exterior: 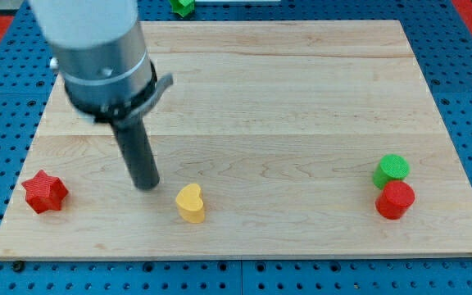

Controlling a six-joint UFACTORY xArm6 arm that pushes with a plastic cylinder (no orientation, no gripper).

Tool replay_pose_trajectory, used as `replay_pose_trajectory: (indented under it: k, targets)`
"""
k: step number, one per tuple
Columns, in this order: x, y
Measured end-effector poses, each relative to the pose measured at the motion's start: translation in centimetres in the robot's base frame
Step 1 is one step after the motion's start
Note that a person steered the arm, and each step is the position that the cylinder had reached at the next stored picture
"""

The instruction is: Push the red star close to the yellow heart

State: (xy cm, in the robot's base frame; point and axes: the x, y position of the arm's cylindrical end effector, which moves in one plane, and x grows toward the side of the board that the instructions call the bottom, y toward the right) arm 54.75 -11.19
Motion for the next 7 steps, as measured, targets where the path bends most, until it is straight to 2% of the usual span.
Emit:
replay_pose_trajectory:
  k: [1, 2, 3, 4, 5, 6, 7]
  targets:
    - [1.1, 6.2]
    - [-2.4, 14.7]
    - [-1.1, 15.3]
    - [0.9, 11.0]
    - [2.6, 14.6]
    - [-0.6, 21.3]
    - [2.3, 15.2]
